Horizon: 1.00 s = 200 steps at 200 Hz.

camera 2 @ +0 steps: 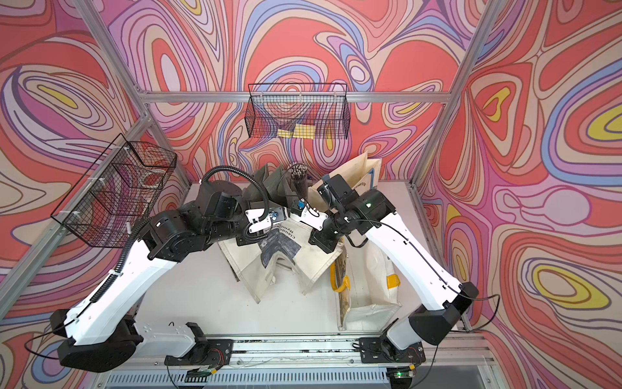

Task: Put away the canvas bag
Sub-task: Press the canvas bag at the center of the board.

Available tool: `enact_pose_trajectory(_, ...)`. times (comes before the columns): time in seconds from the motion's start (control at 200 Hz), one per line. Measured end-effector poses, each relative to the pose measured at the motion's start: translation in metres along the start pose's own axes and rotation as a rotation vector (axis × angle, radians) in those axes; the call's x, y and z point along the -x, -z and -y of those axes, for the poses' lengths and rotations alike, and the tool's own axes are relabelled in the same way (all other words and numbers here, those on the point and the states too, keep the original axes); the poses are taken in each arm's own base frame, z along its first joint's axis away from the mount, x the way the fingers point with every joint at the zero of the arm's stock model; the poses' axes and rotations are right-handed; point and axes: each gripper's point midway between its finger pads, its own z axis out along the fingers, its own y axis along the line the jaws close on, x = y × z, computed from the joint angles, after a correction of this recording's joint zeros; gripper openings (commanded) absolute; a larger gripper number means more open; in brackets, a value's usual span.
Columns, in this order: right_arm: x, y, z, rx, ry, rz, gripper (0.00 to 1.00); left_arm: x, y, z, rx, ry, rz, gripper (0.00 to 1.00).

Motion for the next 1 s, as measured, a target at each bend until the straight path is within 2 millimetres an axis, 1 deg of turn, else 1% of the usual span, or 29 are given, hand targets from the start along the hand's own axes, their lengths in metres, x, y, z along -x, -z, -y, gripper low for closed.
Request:
enact_pose_trajectory(0.09, 0.002, -0.004, -0.001, 0.007, 0.009, 0.031, 0.27, -0.006, 0.003, 0.004, 0.008, -0.002, 0.005, 0.00)
enact_pose_trajectory(0.17, 0.001, -0.007, -0.003, 0.010, 0.013, 0.062, 0.32, -0.013, 0.006, 0.006, 0.014, 0.004, 0.006, 0.00)
enact_pose_trajectory(0.29, -0.003, -0.009, -0.007, 0.011, 0.018, 0.097, 0.36, -0.022, 0.017, 0.002, 0.040, 0.031, 0.021, 0.00)
enact_pose_trajectory(0.376, 0.000, -0.008, -0.008, 0.012, 0.021, 0.140, 0.36, -0.028, 0.031, -0.005, 0.069, 0.053, 0.036, 0.00)
enact_pose_trajectory(0.421, 0.004, -0.007, -0.009, 0.013, 0.028, 0.171, 0.33, -0.029, 0.038, -0.007, 0.081, 0.062, 0.049, 0.00)
enact_pose_trajectory(0.446, 0.007, -0.006, -0.010, 0.013, 0.031, 0.191, 0.29, -0.029, 0.042, -0.009, 0.089, 0.068, 0.057, 0.00)
enact_pose_trajectory(0.486, 0.011, -0.004, -0.010, 0.012, 0.036, 0.218, 0.20, -0.031, 0.048, -0.011, 0.102, 0.078, 0.064, 0.00)
enact_pose_trajectory(0.536, 0.018, 0.000, -0.011, 0.013, 0.045, 0.258, 0.06, -0.033, 0.054, -0.013, 0.115, 0.087, 0.070, 0.00)
enact_pose_trajectory(0.566, 0.022, 0.002, -0.012, 0.015, 0.040, 0.276, 0.00, -0.033, 0.057, -0.013, 0.120, 0.090, 0.075, 0.00)
enact_pose_trajectory(0.711, 0.031, 0.008, -0.013, 0.016, 0.046, 0.318, 0.00, -0.035, 0.064, -0.012, 0.135, 0.094, 0.091, 0.00)
enact_pose_trajectory(0.746, 0.033, 0.010, -0.013, 0.017, 0.044, 0.316, 0.00, -0.035, 0.065, -0.012, 0.137, 0.095, 0.094, 0.08)
enact_pose_trajectory(0.796, 0.036, 0.015, -0.013, 0.019, 0.040, 0.310, 0.00, -0.035, 0.066, -0.011, 0.139, 0.096, 0.103, 0.25)
enact_pose_trajectory(0.876, 0.042, 0.022, -0.012, 0.022, 0.035, 0.293, 0.00, -0.032, 0.070, -0.011, 0.141, 0.101, 0.124, 0.42)
enact_pose_trajectory(1.002, 0.048, 0.029, -0.010, 0.035, 0.029, 0.256, 0.00, -0.021, 0.073, -0.011, 0.112, 0.106, 0.174, 0.56)
